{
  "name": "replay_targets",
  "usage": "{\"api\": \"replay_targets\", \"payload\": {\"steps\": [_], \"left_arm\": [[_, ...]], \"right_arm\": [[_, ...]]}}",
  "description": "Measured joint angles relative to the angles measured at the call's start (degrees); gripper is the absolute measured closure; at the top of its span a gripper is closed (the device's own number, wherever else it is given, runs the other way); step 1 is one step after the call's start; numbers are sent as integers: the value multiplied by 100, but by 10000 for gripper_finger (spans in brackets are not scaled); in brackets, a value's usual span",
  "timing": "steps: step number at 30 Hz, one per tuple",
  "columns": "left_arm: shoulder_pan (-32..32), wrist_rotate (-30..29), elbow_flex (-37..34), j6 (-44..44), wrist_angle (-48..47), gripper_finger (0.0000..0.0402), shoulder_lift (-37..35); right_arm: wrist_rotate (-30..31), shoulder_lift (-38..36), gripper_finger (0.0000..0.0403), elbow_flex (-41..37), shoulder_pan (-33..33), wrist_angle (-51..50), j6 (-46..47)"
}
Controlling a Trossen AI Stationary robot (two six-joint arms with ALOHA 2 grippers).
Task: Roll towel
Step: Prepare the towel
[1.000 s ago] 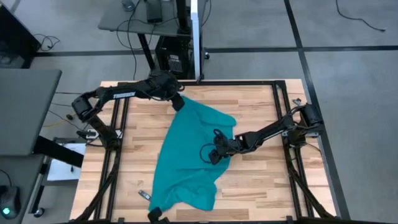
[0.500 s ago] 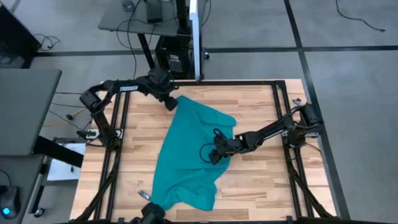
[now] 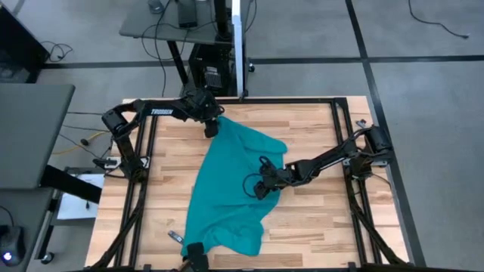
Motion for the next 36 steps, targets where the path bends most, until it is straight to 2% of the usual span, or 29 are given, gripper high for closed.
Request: {"api": "replay_targets", "payload": {"steps": [4, 9, 13, 16, 18, 25, 31, 36], "left_arm": [[-9, -41, 7, 208, -275, 261, 42], [-19, -31, 17, 355, -6, 276, 207], [-31, 0, 25, 432, 234, 323, 342], [-36, -10, 25, 331, 274, 376, 327], [-10, -34, 17, 297, 295, 393, 263], [348, -895, 399, 647, 322, 400, -19], [681, -949, 583, 601, 496, 388, -9], [642, -946, 584, 692, 23, 343, 15]], "right_arm": [[7, 0, 203, -2, -2, 17, 48], [13, 2, 203, -4, -7, 44, 47], [7, 4, 203, -4, -31, 67, 44], [9, 4, 203, -4, -31, 72, 45], [9, 4, 203, -4, -29, 91, 81], [28, 4, 203, -4, 39, 104, 207], [59, 9, 203, -4, 31, 140, 229], [50, 9, 203, -4, 9, 125, 196]]}}
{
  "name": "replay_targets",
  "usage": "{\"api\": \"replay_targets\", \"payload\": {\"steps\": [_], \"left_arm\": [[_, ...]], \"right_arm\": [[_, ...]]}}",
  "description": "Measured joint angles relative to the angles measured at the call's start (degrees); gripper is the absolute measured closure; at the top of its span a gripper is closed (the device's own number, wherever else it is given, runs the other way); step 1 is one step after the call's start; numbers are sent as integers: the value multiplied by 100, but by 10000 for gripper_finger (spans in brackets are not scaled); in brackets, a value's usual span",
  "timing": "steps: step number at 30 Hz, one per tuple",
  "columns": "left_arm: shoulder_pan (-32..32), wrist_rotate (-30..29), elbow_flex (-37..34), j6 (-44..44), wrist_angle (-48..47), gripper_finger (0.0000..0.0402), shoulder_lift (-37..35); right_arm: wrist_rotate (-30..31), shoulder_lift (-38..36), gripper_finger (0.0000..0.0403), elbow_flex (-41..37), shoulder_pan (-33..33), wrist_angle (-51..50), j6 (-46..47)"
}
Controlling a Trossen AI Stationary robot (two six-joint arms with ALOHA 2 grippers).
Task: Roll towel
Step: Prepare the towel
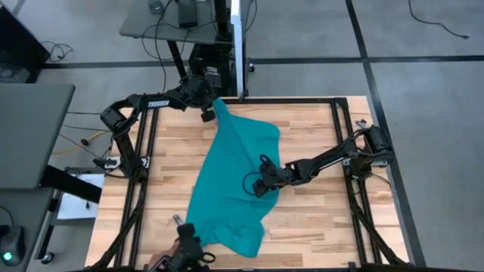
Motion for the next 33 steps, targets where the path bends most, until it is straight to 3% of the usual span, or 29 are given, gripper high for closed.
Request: {"api": "replay_targets", "payload": {"steps": [6, 12, 15, 20, 24, 27, 30, 33], "left_arm": [[-107, 87, 326, -369, -1530, 276, -285], [-229, 1894, 526, -1394, -2785, 259, -1044], [-502, 2324, 292, -1914, -2918, 264, -1448], [-1398, 2393, -562, -2995, -2621, 269, -1719], [-2279, 2355, -1400, -4025, -1652, 269, -1679], [-2820, 1863, -1847, -4664, -1007, 269, -1679], [-3107, 1051, -2107, -5152, -1047, 269, -1681], [-3276, 883, -2377, -5539, -954, 270, -1708]], "right_arm": [[-136, -182, 203, -13, -186, -127, -458], [-99, -1188, 203, -4, -806, -970, -1739], [10, -1628, 203, -4, -1245, -1646, -2399], [301, -1666, 203, -4, -2244, -2196, -3137], [-88, -1125, 203, -4, -2837, -1940, -3295], [-468, -782, 203, -13, -2988, -1742, -3550], [-476, -604, 203, -4, -2998, -1724, -3659], [-469, -481, 203, 31, -3047, -1813, -3834]]}}
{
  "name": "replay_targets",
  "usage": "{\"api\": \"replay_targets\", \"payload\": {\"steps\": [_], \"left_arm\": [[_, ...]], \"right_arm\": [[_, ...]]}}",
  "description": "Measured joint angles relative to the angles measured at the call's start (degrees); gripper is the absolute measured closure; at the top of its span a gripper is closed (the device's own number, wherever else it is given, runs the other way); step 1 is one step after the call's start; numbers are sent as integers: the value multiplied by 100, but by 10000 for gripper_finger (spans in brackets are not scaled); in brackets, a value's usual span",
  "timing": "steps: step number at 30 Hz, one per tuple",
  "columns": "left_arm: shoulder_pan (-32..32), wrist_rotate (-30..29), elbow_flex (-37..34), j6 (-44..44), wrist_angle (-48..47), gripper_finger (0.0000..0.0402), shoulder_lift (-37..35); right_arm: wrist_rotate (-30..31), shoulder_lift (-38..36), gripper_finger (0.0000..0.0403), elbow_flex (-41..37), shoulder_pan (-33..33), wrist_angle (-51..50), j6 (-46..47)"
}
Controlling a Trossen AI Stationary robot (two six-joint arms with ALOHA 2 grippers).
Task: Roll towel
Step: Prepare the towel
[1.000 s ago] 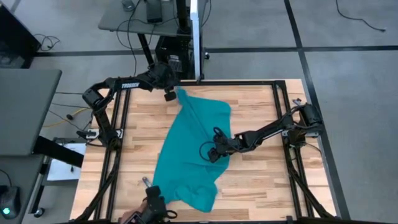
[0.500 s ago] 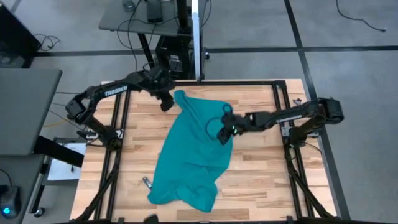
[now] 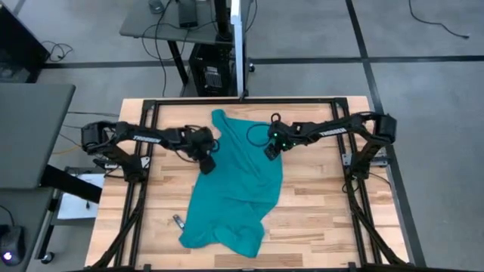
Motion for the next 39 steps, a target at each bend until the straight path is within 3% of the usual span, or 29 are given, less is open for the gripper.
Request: {"api": "replay_targets", "payload": {"steps": [9, 15, 23, 27, 30, 39], "left_arm": [[-524, -69, -377, -1085, -234, 270, -85], [-944, -443, -417, -1932, -789, 270, -377], [-820, -772, -83, -2118, -1120, 270, -1152], [-613, -864, 99, -1711, -887, 270, -1296], [-411, -903, 178, -1229, -425, 270, -1188], [236, -971, 147, 205, -217, 270, 48]], "right_arm": [[127, -246, 203, -18, -291, -971, -595], [429, -525, 203, -48, -800, -1432, -974], [209, -1307, 203, -46, -1074, -1330, -989], [-299, -1721, 203, -35, -677, -902, -651], [-360, -1694, 203, -33, -77, -482, -390], [-331, -566, 203, -24, 1760, -25, 295]]}}
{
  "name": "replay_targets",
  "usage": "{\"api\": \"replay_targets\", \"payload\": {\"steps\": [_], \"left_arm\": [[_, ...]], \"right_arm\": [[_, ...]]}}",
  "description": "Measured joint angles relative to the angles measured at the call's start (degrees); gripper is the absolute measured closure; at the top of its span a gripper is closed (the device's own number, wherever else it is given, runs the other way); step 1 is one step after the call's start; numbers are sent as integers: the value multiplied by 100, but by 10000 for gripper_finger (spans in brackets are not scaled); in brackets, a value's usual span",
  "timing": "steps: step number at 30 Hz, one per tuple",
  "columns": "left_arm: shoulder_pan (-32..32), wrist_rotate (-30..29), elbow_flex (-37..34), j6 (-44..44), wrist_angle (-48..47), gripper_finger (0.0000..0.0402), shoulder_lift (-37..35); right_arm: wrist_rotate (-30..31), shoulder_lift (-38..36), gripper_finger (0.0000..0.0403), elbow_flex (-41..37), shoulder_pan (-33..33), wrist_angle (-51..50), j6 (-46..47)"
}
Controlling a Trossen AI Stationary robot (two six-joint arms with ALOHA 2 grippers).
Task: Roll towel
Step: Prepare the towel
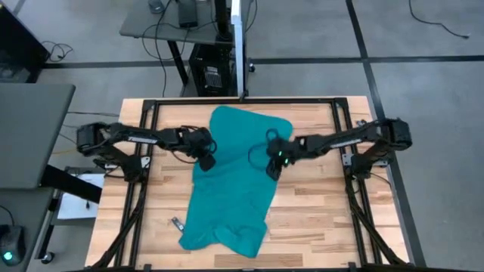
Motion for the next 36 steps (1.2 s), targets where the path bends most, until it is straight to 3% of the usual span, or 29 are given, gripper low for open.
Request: {"api": "replay_targets", "payload": {"steps": [5, 12, 17, 22, 25, 30, 36], "left_arm": [[146, 6, 52, -92, -410, 270, 229], [-78, -48, -15, -862, -1259, 270, -144], [-78, -18, 85, -1182, -1095, 270, -555], [-94, 24, 383, -641, -1073, 269, -891], [-223, 374, 536, -426, -982, 269, -1148], [-851, 965, 567, -708, -1007, 270, -1582], [-2612, 1211, 577, -1360, -1019, 270, -1881]], "right_arm": [[57, 383, 208, 18, 272, -454, 554], [212, 122, 224, -7, 343, -1190, 737], [209, -286, 227, -12, 153, -910, 769], [153, -622, 227, -11, 8, -408, 700], [66, -670, 227, -11, 253, 159, 551], [24, -670, 227, -7, 1009, 765, 121], [200, -670, 227, -7, 1526, 956, 154]]}}
